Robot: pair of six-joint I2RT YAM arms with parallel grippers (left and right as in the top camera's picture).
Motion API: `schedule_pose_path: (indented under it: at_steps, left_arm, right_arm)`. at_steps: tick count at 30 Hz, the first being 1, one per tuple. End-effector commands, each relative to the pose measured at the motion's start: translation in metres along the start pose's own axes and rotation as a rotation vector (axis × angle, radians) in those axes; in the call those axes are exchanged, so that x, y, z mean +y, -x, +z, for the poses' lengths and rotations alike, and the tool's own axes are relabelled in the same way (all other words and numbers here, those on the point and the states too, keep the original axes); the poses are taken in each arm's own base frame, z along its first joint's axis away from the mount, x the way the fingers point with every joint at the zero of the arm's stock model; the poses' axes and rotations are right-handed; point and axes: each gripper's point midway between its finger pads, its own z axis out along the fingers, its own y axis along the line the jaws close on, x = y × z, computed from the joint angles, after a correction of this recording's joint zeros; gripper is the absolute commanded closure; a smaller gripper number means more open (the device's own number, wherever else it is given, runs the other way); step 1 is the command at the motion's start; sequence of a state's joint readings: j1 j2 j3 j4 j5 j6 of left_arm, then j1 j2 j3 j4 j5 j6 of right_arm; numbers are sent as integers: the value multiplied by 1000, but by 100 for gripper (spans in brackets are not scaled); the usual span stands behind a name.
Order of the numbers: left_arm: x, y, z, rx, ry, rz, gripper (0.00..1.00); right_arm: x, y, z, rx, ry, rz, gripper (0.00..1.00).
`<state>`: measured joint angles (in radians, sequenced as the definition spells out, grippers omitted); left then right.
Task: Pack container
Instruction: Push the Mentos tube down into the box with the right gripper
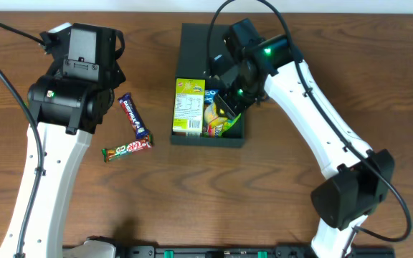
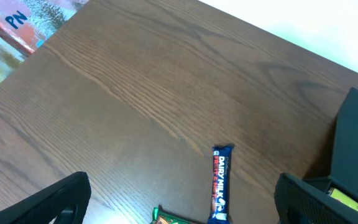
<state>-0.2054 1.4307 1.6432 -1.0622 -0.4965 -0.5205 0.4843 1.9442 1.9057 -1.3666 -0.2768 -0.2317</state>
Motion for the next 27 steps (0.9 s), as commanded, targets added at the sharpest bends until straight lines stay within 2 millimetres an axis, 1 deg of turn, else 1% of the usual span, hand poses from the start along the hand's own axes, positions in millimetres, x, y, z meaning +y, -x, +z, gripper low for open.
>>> schedule_pose_path:
  at_steps: [1, 2, 4, 5, 7, 9, 11, 14, 16, 18, 19, 21, 23, 24, 27]
  left_arm:
    - [1, -2, 4, 8, 9, -4, 5]
    - [1, -2, 4, 8, 9, -4, 5]
    - [1, -2, 4, 8, 9, -4, 5]
    - [1, -2, 4, 8, 10, -4, 5]
    - [1, -2, 4, 8, 10, -4, 5]
    - [1, -2, 4, 9, 10, -4, 5]
    - [1, -2, 4, 11, 11, -2, 5]
    - [1, -3, 4, 11, 11, -2, 5]
    - [1, -2, 4, 11, 11, -3, 4]
    - [1, -3, 4, 11, 11, -2, 5]
    - [1, -2, 4, 11, 11, -3, 5]
    - [1, -3, 4, 11, 11, -2, 5]
    - [1, -3, 4, 12, 11, -2, 5]
    - [1, -3, 4, 14, 12, -1, 4]
    - [2, -4, 4, 16, 14, 1, 4]
  right_arm:
    - [19, 4, -10, -41, 163, -58, 99]
    - [19, 2, -11, -39, 179, -48, 99]
    - [25, 5, -16, -73, 254, -42, 99]
    - [33, 12, -23, -122, 338, -52, 99]
    - [42, 26, -36, -218, 462, -53, 99]
    - [39, 33, -42, -267, 493, -61, 99]
    - [32, 33, -43, -277, 484, -59, 99]
    - [20, 33, -39, -274, 493, -24, 99]
    - [17, 35, -37, -284, 543, -1, 99]
    - [16, 38, -31, -289, 616, 32, 99]
    - [16, 40, -27, -286, 652, 52, 99]
    - [10, 40, -10, -230, 685, 153, 99]
    - [6, 38, 3, -176, 700, 242, 99]
    - [3, 37, 6, -159, 705, 283, 99]
    - [-6, 29, 2, -133, 712, 359, 99]
